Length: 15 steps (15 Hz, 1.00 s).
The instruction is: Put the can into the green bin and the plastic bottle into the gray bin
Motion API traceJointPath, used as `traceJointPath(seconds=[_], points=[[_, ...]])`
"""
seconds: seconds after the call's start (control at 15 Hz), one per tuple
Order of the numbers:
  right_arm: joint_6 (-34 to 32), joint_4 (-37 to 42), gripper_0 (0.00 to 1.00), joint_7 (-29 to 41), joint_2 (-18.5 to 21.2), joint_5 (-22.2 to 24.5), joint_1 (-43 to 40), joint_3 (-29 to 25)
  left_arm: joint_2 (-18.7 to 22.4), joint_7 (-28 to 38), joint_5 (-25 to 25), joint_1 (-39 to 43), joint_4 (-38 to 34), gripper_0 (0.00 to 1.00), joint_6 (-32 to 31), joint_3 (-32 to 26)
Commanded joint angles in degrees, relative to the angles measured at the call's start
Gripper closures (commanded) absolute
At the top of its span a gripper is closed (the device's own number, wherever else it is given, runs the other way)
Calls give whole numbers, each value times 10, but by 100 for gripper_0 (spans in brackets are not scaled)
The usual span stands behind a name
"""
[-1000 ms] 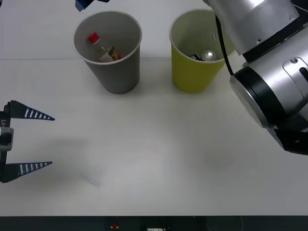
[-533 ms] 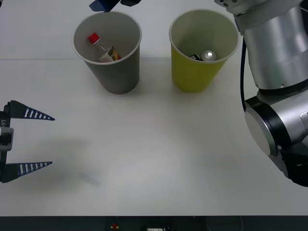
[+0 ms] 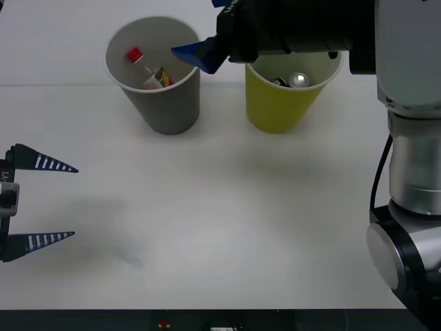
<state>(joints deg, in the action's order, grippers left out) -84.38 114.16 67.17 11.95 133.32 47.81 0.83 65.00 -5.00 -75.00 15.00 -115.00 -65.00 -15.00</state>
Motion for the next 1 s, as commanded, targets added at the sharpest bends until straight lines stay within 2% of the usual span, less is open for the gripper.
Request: traceJointPath(seconds=[0.07, 0.2, 0.33, 0.47, 0.8, 1.0], points=[[0, 66, 0, -20, 17, -29, -70, -14, 0, 0, 0, 0, 0, 0, 0, 0], [0, 94, 0, -33, 33, -68, -108, -31, 0, 0, 0, 0, 0, 0, 0, 0], [0, 131, 0, -37, 79, -106, -144, -34, 0, 0, 0, 0, 0, 0, 0, 0], [0, 162, 0, -46, 101, -136, -186, -49, 0, 0, 0, 0, 0, 0, 0, 0], [8, 189, 0, -158, 105, -172, -299, -87, 0, 0, 0, 0, 0, 0, 0, 0], [31, 189, 0, -214, 105, -176, -359, -94, 0, 0, 0, 0, 0, 0, 0, 0]])
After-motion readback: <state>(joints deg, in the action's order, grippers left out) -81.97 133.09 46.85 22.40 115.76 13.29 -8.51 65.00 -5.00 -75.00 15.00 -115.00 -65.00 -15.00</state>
